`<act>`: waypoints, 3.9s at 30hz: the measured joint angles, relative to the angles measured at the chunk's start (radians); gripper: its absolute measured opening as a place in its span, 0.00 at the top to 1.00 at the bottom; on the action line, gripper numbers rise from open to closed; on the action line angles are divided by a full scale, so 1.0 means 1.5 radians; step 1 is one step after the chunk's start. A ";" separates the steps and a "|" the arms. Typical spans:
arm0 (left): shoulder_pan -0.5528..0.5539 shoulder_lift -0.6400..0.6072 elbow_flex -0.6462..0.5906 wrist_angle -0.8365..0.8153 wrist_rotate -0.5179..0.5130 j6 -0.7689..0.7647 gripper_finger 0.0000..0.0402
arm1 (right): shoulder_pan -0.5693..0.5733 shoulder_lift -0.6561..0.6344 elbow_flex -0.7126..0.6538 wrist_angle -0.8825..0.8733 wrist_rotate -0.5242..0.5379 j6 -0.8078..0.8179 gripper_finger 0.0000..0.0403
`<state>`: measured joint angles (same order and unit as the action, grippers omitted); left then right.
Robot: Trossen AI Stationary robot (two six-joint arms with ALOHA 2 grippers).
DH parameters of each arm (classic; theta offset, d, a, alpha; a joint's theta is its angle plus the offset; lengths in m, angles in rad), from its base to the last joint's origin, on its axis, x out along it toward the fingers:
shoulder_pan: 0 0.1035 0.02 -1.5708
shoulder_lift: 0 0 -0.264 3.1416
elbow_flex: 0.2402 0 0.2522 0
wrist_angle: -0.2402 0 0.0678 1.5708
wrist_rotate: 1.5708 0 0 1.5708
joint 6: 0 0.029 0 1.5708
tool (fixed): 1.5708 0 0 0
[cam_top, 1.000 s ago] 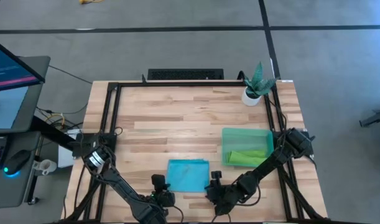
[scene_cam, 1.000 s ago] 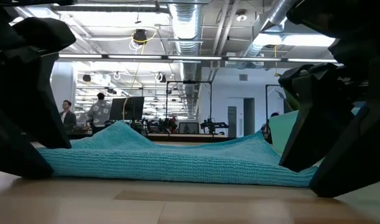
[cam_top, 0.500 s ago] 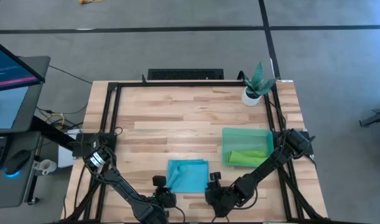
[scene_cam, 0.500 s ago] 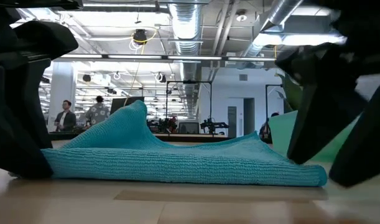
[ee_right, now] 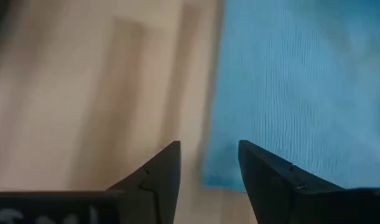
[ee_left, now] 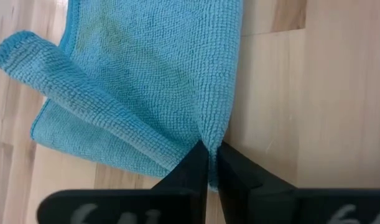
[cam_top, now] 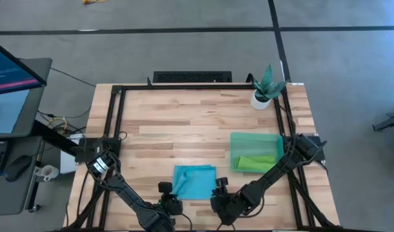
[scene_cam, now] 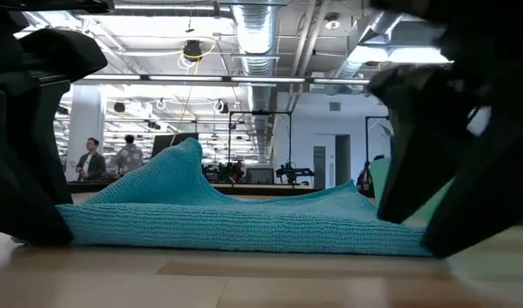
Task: Roll microfiber towels into tight, uniform cylinder then place into a basket
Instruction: Roll the blue towel
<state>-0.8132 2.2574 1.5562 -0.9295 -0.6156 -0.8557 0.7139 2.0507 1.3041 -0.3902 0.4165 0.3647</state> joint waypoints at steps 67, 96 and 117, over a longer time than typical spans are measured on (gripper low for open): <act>0.086 -0.037 0.146 -0.073 0.448 -0.161 0.96 | -0.111 -0.001 0.044 -0.074 -0.317 0.265 0.97; 0.079 -0.038 0.138 -0.142 0.430 -0.095 0.96 | -0.125 0.026 0.039 -0.113 -0.549 0.286 0.96; -0.022 -0.038 0.143 0.166 0.110 0.177 0.96 | -0.145 0.028 0.038 -0.103 -0.501 0.315 0.96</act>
<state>-0.8461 2.2002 1.7706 -0.6805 -0.4501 -0.5899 0.4969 2.0933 1.3609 -0.5443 -0.3356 0.8379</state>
